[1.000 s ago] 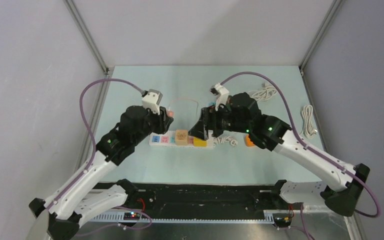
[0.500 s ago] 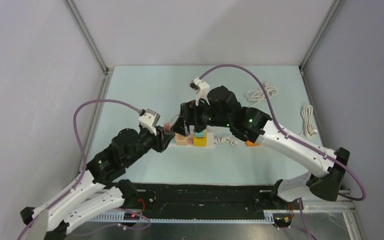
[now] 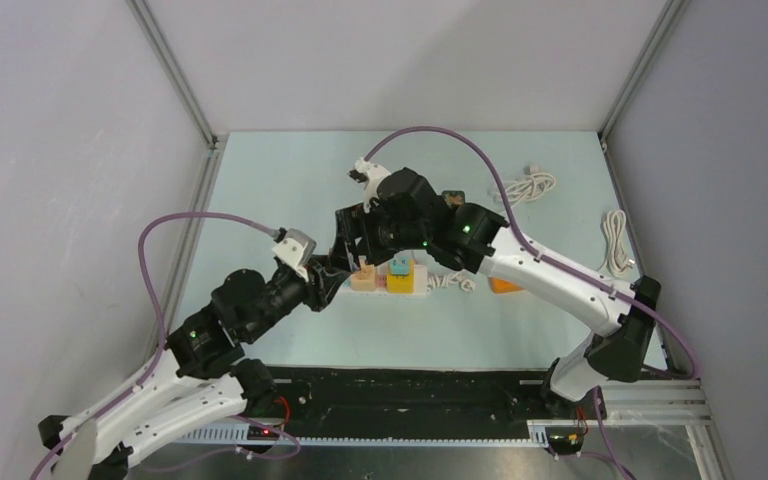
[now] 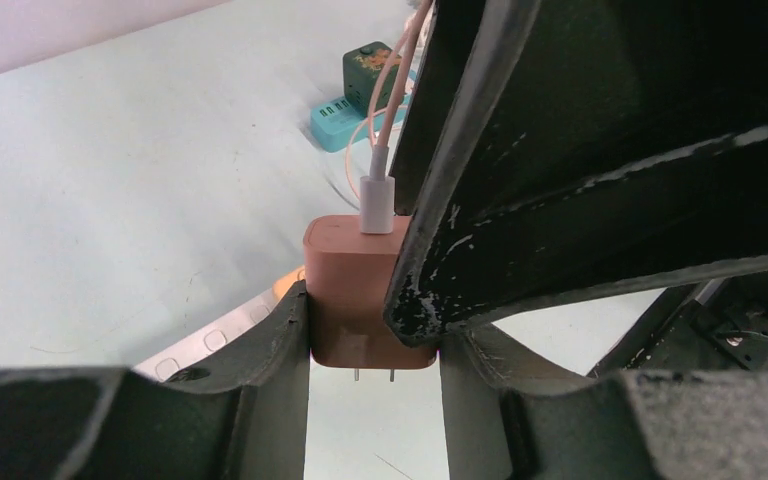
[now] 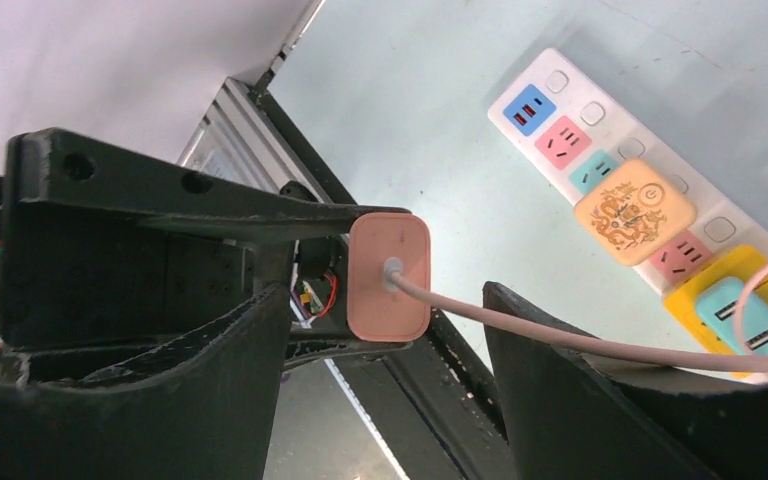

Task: Insert the plug

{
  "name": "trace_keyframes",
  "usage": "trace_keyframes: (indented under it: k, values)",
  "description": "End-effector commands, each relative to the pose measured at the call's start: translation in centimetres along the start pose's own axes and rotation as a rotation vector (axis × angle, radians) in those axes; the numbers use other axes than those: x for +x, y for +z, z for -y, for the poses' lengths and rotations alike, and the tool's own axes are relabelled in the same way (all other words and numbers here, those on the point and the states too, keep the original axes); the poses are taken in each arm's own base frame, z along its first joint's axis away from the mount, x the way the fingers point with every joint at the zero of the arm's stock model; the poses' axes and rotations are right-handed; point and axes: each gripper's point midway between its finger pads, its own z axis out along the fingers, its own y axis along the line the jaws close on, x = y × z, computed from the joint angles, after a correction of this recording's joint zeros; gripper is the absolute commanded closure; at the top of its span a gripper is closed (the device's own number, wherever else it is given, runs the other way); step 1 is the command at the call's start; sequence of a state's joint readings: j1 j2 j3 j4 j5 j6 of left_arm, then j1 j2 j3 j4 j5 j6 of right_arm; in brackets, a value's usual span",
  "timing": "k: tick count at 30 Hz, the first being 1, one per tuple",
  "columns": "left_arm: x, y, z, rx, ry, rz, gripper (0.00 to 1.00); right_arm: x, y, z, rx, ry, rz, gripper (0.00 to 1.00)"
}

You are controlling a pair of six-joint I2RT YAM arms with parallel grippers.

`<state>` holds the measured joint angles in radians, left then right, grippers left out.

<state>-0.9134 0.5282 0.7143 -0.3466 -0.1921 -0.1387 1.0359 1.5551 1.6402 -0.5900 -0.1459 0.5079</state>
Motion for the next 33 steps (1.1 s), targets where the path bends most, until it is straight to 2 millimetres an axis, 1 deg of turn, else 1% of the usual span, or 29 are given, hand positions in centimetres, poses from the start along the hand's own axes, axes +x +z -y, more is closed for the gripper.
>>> trace_keyframes:
  k: [1, 3, 6, 7, 11, 13, 14, 15, 16, 17, 18, 19, 20, 21, 22, 23, 24, 25, 26, 27, 28, 29, 30, 31, 32, 33]
  values:
    - [-2.5, -0.1, -0.1, -0.009, 0.011, 0.09, 0.83, -1.1, -0.4, -0.4, 0.016, -0.018, 0.014, 0.28]
    - [-2.7, -0.2, 0.0, -0.006, 0.01, 0.094, 0.82, -1.1, -0.1, -0.3, 0.016, -0.029, 0.009, 0.32]
    - [-2.7, -0.2, 0.0, -0.007, 0.01, 0.094, 0.82, -1.1, 0.2, -0.5, -0.006, -0.029, -0.01, 0.42]
    - [-2.7, -0.3, 0.0, -0.006, 0.01, 0.097, 0.81, -0.7, 0.5, -0.5, -0.018, -0.024, -0.034, 0.43]
    - [-2.9, -0.4, 0.1, 0.0, 0.01, 0.101, 0.8, -0.3, 1.0, -1.1, -0.054, -0.013, -0.061, 0.45]
    - [-2.9, -0.4, 0.1, -0.002, 0.01, 0.103, 0.79, -0.2, 1.2, -1.3, -0.071, -0.006, -0.07, 0.51]
    - [-3.0, -0.4, 0.1, -0.001, 0.009, 0.104, 0.78, -0.2, 1.3, -1.3, -0.076, -0.002, -0.074, 0.59]
    - [-3.1, -0.5, 0.0, -0.006, 0.006, 0.107, 0.78, 0.0, 1.4, -1.4, -0.087, 0.006, -0.085, 0.64]
    - [-3.1, -0.5, 0.0, -0.009, 0.005, 0.109, 0.76, 0.1, 1.4, -1.5, -0.098, 0.01, -0.092, 0.77]
    - [-3.2, -0.6, -0.2, -0.018, -0.002, 0.112, 0.75, 0.0, 1.4, -1.5, -0.101, 0.014, -0.093, 0.83]
    - [-3.3, -0.7, -0.4, -0.03, -0.006, 0.118, 0.7, 0.1, 1.3, -1.7, -0.112, 0.016, -0.099, 0.92]
    - [-3.3, -0.7, -0.5, -0.037, -0.017, 0.118, 0.66, 0.0, 1.3, -1.7, -0.117, 0.016, -0.099, 0.97]
    - [-3.3, -0.8, -0.8, -0.057, -0.025, 0.121, 0.46, -0.1, 1.2, -1.8, -0.122, 0.013, -0.099, 1.0]
    - [-3.3, -0.8, -0.9, -0.063, -0.033, 0.118, 0.38, -0.4, 1.1, -1.7, -0.123, 0.003, -0.093, 1.0]
    - [-3.4, -1.0, -1.2, -0.075, -0.038, 0.12, 0.12, -0.6, 1.2, -1.4, -0.121, -0.001, -0.092, 1.0]
    - [-3.4, -1.2, -1.3, -0.086, -0.047, 0.116, 0.06, -1.0, 1.1, -1.3, -0.124, -0.02, -0.083, 1.0]
    - [-3.2, -1.5, -1.9, -0.113, -0.052, 0.108, 0.02, -1.4, 1.3, -0.8, -0.126, -0.021, -0.08, 1.0]
    - [-3.4, -1.8, -2.1, -0.13, -0.078, 0.113, 0.01, -2.1, 1.2, -0.8, -0.138, -0.046, -0.067, 1.0]
    - [-3.3, -2.3, -2.8, -0.169, -0.093, 0.113, 0.01, -3.0, 1.3, 0.0, -0.147, -0.051, -0.054, 1.0]
    - [-3.7, -2.6, -3.0, -0.18, -0.126, 0.124, 0.0, -4.3, 1.0, 0.1, -0.157, -0.081, -0.026, 1.0]
    - [-3.9, -3.0, -3.2, -0.188, -0.143, 0.133, 0.0, -5.3, 1.3, 1.5, -0.151, -0.094, -0.015, 1.0]
    - [-4.4, -3.4, -3.1, -0.185, -0.153, 0.146, 0.0, -6.7, 1.5, 1.7, -0.17, -0.105, 0.001, 1.0]
    - [-5.1, -4.0, -3.1, -0.181, -0.172, 0.163, 0.0, -9.9, 0.3, 2.2, -0.169, -0.139, 0.071, 1.0]
    - [-5.5, -4.3, -3.4, -0.195, -0.186, 0.174, 0.0, -10.7, 1.1, 4.4, -0.144, -0.126, 0.062, 1.0]
    - [-6.0, -4.7, -3.5, -0.204, -0.211, 0.182, 0.0, -13.7, -0.2, 3.7, -0.159, -0.18, 0.133, 1.0]
    - [-6.1, -5.0, -4.0, -0.235, -0.224, 0.187, 0.0, -14.3, 0.6, 5.4, -0.149, -0.175, 0.121, 1.0]
